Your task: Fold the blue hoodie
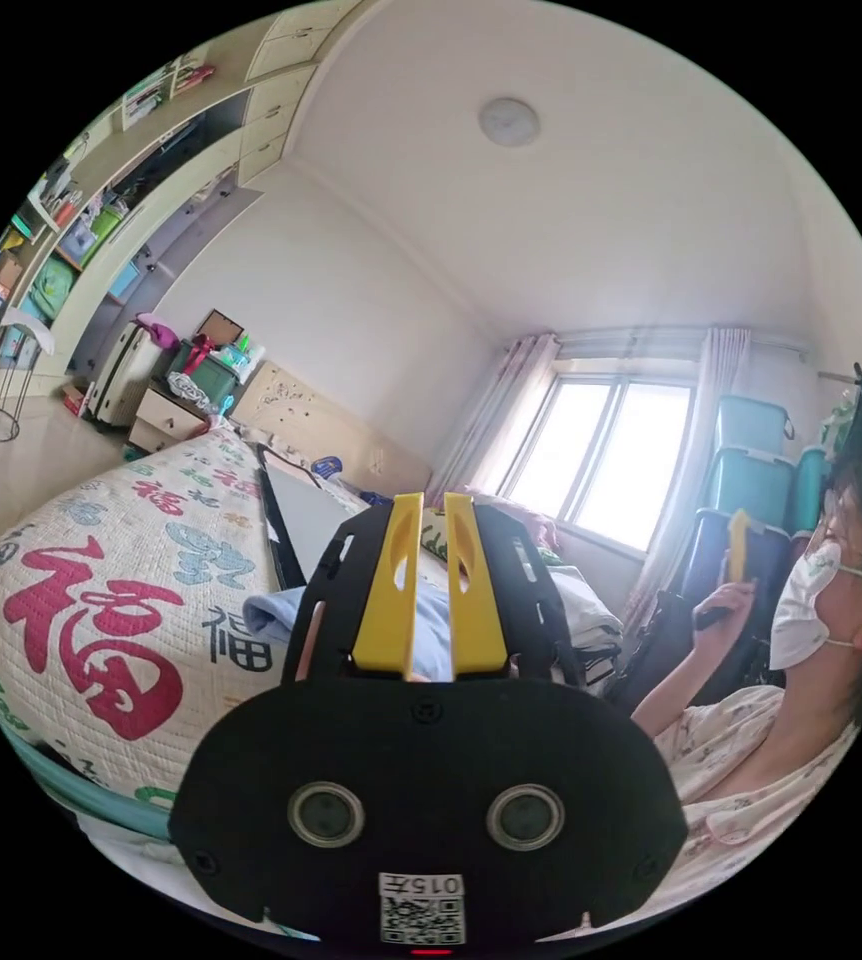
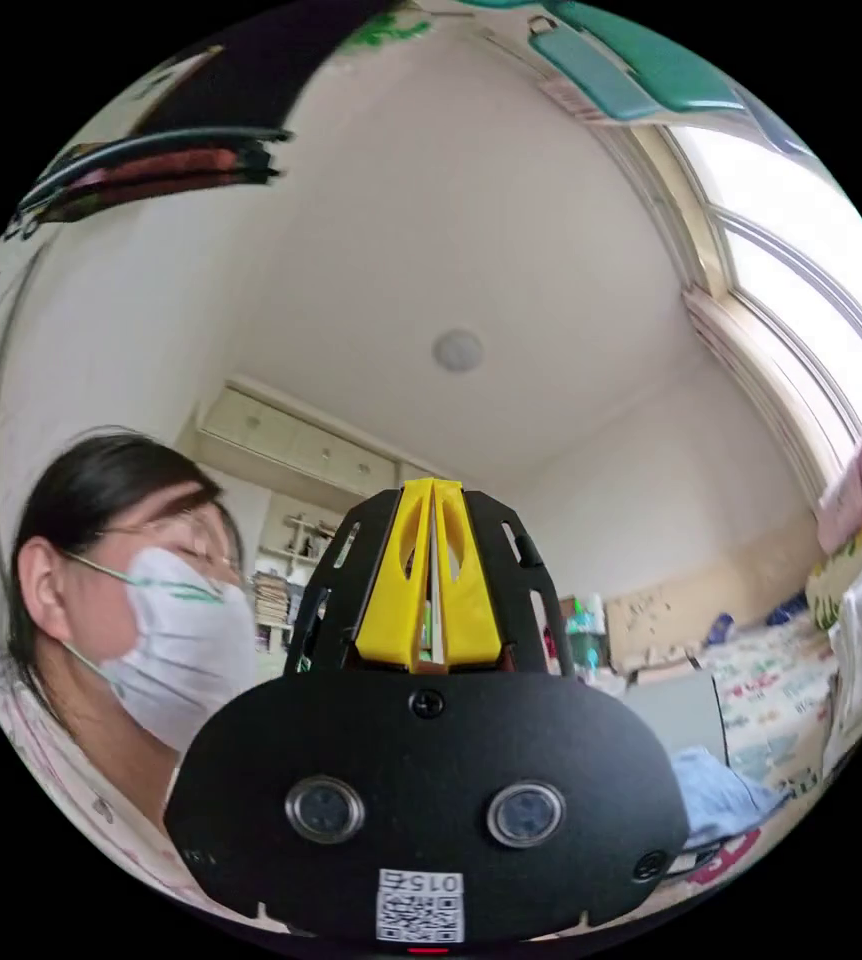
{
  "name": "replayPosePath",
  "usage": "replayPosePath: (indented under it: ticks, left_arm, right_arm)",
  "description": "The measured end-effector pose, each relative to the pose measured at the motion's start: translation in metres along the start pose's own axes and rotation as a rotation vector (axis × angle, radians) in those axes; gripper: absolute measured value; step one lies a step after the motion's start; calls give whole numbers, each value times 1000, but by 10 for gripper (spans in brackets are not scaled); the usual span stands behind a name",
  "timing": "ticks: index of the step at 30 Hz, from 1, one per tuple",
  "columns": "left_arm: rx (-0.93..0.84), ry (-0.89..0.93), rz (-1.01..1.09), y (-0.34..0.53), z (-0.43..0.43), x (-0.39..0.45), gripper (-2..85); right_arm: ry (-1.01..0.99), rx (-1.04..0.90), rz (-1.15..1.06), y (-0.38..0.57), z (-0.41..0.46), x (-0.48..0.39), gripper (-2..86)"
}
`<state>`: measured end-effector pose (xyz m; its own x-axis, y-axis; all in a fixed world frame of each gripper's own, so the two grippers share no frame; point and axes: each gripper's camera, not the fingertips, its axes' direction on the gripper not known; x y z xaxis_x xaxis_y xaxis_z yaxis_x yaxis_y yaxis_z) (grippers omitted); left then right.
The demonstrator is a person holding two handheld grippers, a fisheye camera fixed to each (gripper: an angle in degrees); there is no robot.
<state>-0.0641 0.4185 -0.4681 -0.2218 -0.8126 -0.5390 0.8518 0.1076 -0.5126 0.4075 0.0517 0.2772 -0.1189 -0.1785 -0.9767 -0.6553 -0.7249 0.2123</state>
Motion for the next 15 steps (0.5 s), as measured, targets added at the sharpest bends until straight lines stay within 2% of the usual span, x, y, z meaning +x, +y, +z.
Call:
replayPosePath:
  ticks: [6, 10, 13, 15]
  left_arm:
    - [-50, -29, -76, 16, 22, -32, 51]
    - [-52, -79, -153, 28, 29, -60, 52]
    - [-69, -164, -194, 39, 37, -85, 67]
    - [-56, -315, -134, 47, 44, -95, 141]
  right_arm:
    - [-130, 105, -22, 1, -52, -29, -6]
    - [-121, 152, -11, 13, -76, -27, -6]
    - [-125, 156, -2, 22, -89, -19, -6]
    - [-139, 141, -29, 30, -97, -11, -7]
